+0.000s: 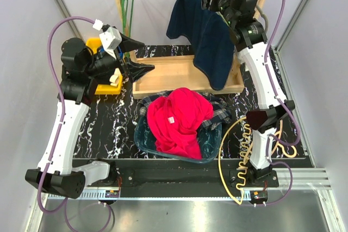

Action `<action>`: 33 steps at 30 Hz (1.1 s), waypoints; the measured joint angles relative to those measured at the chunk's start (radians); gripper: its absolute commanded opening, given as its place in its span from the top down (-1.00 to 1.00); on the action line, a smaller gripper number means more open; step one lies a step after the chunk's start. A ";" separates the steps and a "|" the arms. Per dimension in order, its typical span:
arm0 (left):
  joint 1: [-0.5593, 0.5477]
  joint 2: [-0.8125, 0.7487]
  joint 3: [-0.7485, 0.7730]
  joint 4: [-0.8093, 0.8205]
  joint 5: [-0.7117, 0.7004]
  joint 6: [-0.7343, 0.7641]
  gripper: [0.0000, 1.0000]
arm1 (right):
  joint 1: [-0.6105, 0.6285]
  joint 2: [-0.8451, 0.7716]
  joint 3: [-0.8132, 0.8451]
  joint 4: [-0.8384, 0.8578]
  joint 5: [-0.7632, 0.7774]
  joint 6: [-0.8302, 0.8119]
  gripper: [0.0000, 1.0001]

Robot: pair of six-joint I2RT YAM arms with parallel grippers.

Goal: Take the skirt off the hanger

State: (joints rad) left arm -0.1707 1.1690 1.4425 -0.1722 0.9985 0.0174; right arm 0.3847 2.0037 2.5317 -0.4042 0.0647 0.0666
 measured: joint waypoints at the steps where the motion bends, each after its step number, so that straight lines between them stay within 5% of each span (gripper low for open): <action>1: 0.000 0.001 0.000 -0.001 0.000 0.002 -0.98 | -0.003 0.010 0.003 0.002 -0.006 0.007 -0.26; 10: 0.000 0.016 0.000 -0.010 0.000 0.012 -0.98 | -0.012 0.054 0.004 -0.004 -0.075 0.066 0.15; 18: 0.000 0.020 0.000 -0.005 0.000 0.008 -0.98 | -0.016 0.055 0.004 -0.014 -0.111 0.115 0.99; 33: 0.000 0.020 -0.002 0.014 0.000 0.001 -0.98 | -0.016 0.074 0.127 -0.072 -0.136 0.098 1.00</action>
State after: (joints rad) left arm -0.1707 1.1893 1.4406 -0.1585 0.9981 0.0181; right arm 0.3683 2.0777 2.6587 -0.4767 -0.0715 0.1642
